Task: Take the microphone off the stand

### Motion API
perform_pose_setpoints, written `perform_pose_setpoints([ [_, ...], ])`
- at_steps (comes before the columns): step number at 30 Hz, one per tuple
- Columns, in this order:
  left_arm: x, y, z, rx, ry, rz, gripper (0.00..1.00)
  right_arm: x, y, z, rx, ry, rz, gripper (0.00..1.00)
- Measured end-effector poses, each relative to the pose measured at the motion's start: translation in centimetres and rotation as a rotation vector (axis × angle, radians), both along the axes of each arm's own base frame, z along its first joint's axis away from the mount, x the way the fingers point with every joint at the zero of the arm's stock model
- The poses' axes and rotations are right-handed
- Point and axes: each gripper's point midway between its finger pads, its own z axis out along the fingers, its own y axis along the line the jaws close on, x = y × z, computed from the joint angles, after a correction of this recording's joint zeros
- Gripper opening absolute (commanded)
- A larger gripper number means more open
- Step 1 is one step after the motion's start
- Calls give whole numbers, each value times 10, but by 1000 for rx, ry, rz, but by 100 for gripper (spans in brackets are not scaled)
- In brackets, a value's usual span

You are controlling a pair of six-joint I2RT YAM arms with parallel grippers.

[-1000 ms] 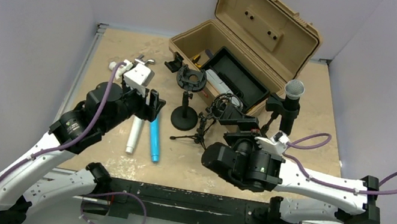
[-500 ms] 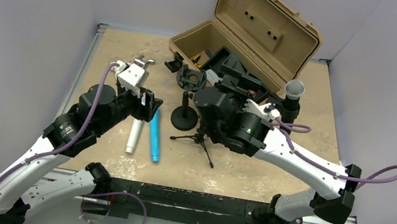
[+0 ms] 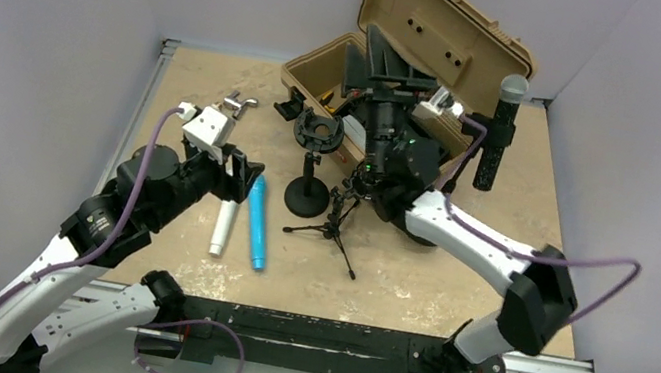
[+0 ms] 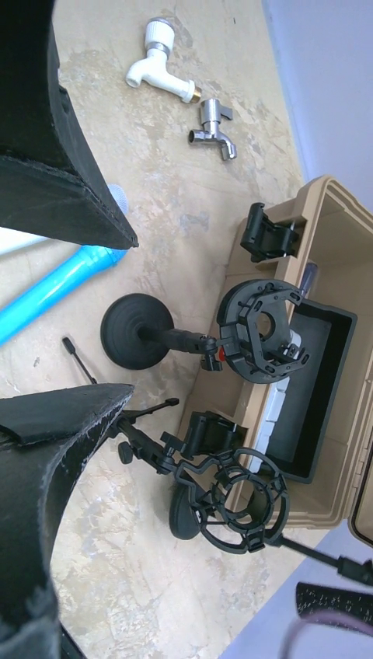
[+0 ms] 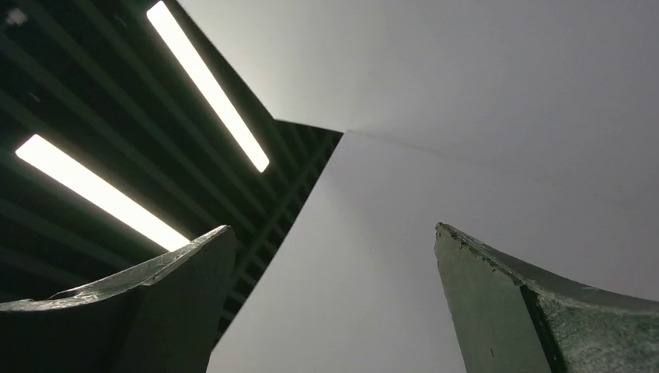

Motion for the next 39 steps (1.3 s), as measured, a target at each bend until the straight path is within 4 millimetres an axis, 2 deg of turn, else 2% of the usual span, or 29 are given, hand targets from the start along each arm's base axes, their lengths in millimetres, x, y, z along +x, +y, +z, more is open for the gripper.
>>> perform_pose_setpoints([
  [3,-1,1,1,-3,-4,1,62,-23,-2,45,-122,-26,24,99],
  [4,-1,1,1,-3,-4,1,62,-41,-12,68,-145,-70,22,99],
  [6,0,1,0,-1,-1,0,62,-71,-31,88,-154,-118,8,99],
  [7,0,0,0,0,2,0,62,-87,-39,92,-168,-138,2,99],
  [9,1,-1,-2,4,8,-3,62,-110,-39,95,-230,-158,2,99],
  [12,4,-4,-6,13,23,-7,62,-122,-24,83,-406,-155,-33,99],
  [14,5,-6,-9,17,32,-12,62,-112,-11,57,-593,-115,-92,99],
  [15,5,-6,-9,18,34,-13,62,-100,-7,35,-717,-58,-140,99],
  [17,6,-7,-11,21,41,-13,62,-69,-16,-13,-955,91,-257,99],
  [19,6,-9,-12,18,48,-17,62,-36,-47,-50,-1137,222,-374,99],
  [21,6,-10,-13,14,52,-26,62,-3,-104,-92,-1307,387,-531,99],
  [23,5,-13,-14,9,60,-37,62,8,-163,-111,-1379,520,-672,99],
  [24,5,-14,-15,10,64,-42,62,5,-182,-119,-1422,553,-712,99],
  [25,5,-15,-15,8,66,-47,62,3,-196,-121,-1452,569,-739,99],
  [29,4,-19,-17,6,79,-63,62,7,-244,-105,-1484,587,-845,99],
  [31,3,-20,-17,3,78,-68,62,16,-257,-102,-1511,580,-867,99],
  [33,2,-20,-17,2,78,-74,62,25,-256,-103,-1556,553,-854,99],
  [39,-1,-22,-14,-7,73,-91,62,61,-224,-101,-1675,425,-753,99],
])
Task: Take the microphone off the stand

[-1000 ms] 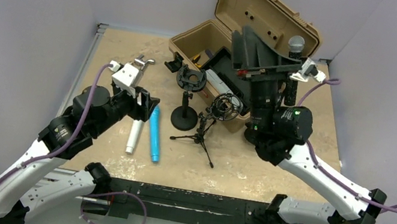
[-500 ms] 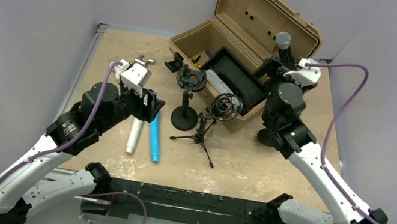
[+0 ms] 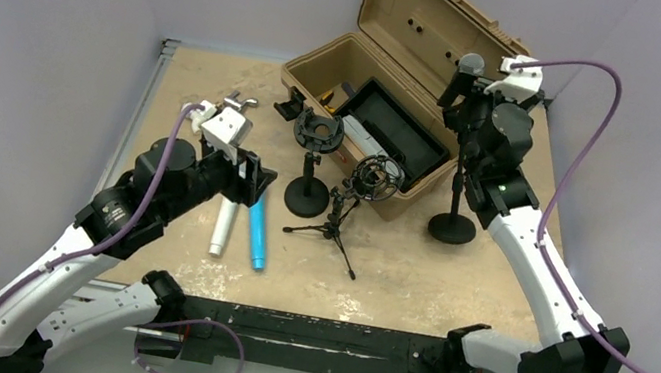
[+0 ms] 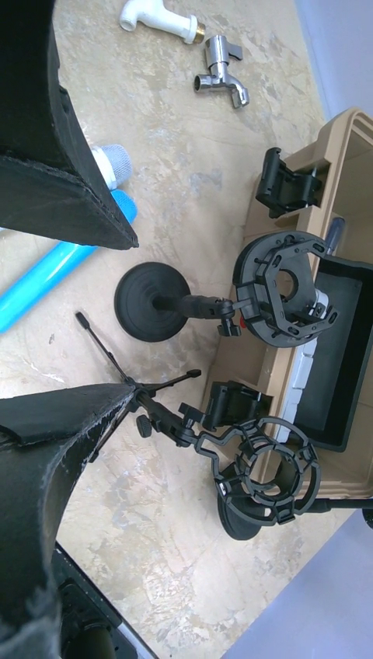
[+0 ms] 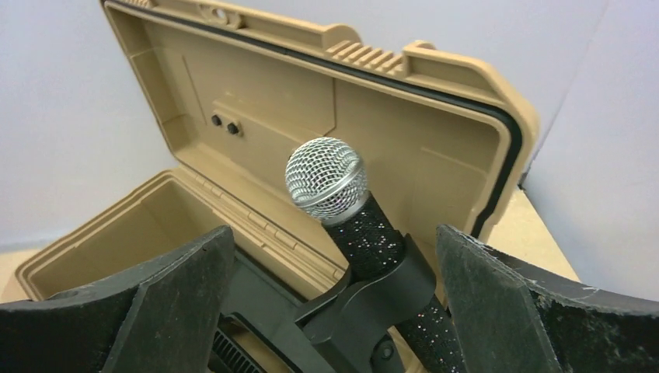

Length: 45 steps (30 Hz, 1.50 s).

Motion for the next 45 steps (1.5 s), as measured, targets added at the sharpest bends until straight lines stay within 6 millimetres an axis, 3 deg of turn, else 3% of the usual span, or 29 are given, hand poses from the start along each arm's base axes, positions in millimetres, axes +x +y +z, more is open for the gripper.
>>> perform_pose_setpoints([
  [8,-3,-2,2,-9,-4,-19,62,21,7,0,-107,22,16,90],
  [19,-4,-3,2,-10,-3,-25,62,51,-8,-43,-291,148,-116,87],
  [24,-4,-3,2,-9,-2,-26,62,63,-14,-49,-333,169,-172,71],
  [29,-3,-4,0,-5,4,-26,62,74,-16,-57,-364,189,-211,43],
  [32,-2,-4,-1,-4,5,-26,62,74,-18,-60,-396,206,-220,34],
  [36,-4,-7,-1,-6,10,-46,64,61,-25,-58,-430,224,-242,28],
  [39,-7,-14,-2,-14,18,-85,65,38,-10,-49,-415,191,-197,24],
  [42,-13,-27,-1,-42,29,-155,66,0,16,-33,-397,106,-95,21],
  [45,-19,-43,1,-88,58,-233,67,-39,23,-16,-350,-10,-7,18],
])
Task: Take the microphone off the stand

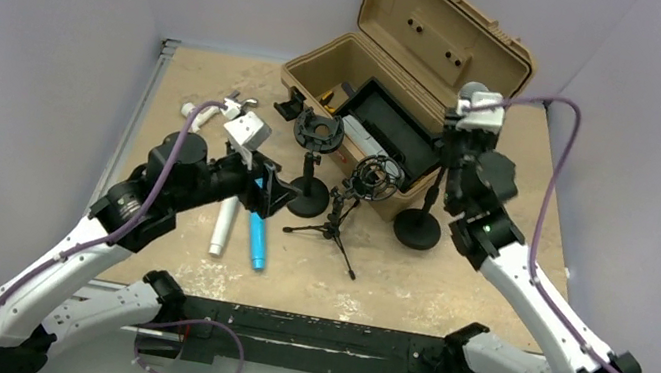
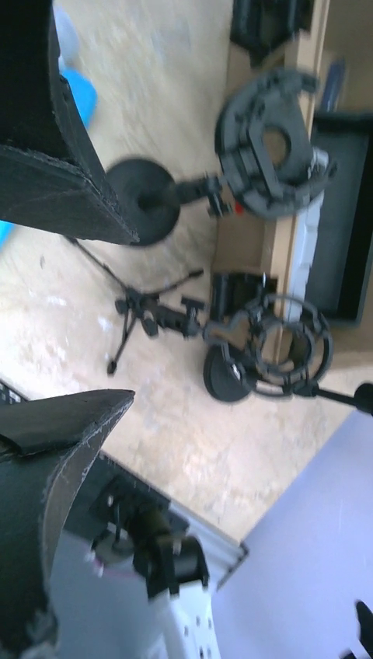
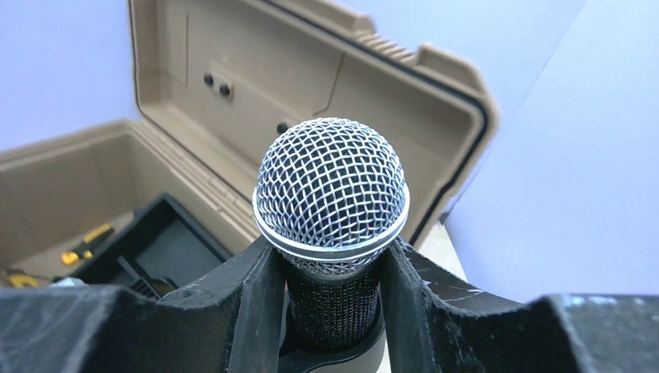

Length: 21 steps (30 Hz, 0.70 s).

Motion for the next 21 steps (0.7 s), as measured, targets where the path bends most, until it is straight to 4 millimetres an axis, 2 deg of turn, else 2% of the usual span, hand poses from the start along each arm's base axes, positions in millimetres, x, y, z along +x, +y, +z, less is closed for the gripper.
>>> perform_pose_setpoints([
  [4,-7,-29,5,-90,64,-115,67,-34,-15,21,85,-127,42,16],
  [9,-14,-68,12,-172,107,-206,67,-49,-17,36,130,-197,86,14],
  [11,-25,-90,16,-189,89,-255,67,-50,-12,33,135,-196,101,14],
  [15,-41,-133,25,-240,-9,-319,66,-56,13,14,126,-158,155,13],
  [18,-31,-160,27,-253,-98,-289,66,-60,28,1,126,-127,190,13],
  [21,-14,-183,18,-237,-174,-243,66,-63,34,-2,141,-123,202,13],
])
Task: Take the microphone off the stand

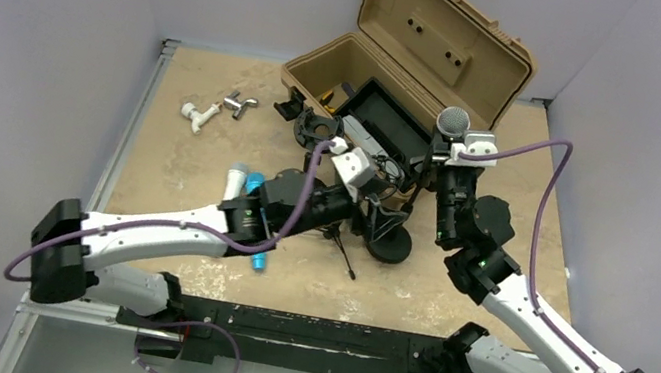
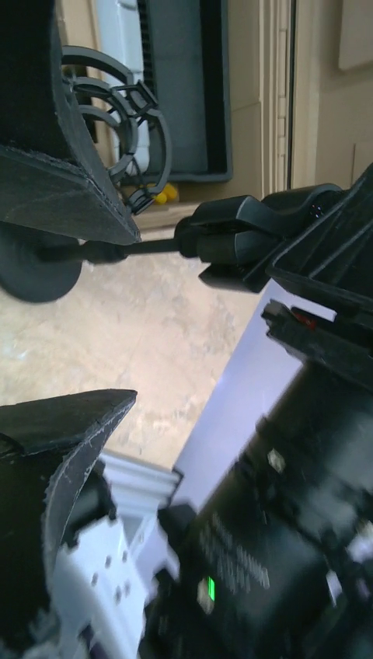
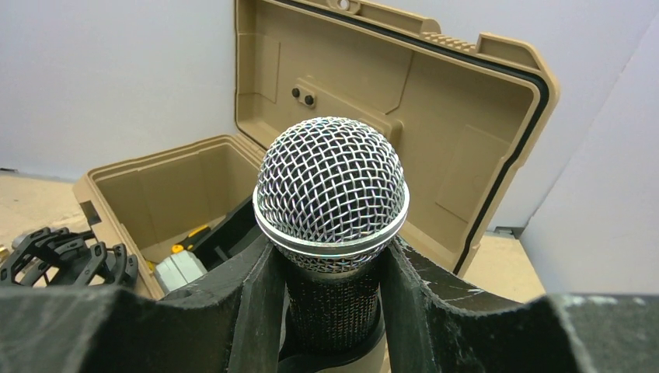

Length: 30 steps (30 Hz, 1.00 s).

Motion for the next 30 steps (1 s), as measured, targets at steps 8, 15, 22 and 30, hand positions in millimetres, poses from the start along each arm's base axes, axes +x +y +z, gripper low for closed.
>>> perform_pose_setpoints([
  [8,48,-41,-47,89,-72,162,70,-1,-6,-1,18,8,-35,12],
  [15,63,-54,-22,19,-117,232,66,-9,-15,8,47,-14,-47,12],
  [22,70,-65,-1,-49,-139,249,58,-11,-16,10,49,-15,-48,12],
  [30,72,-74,-1,-39,-150,254,11,-13,-22,8,49,-7,-74,11],
])
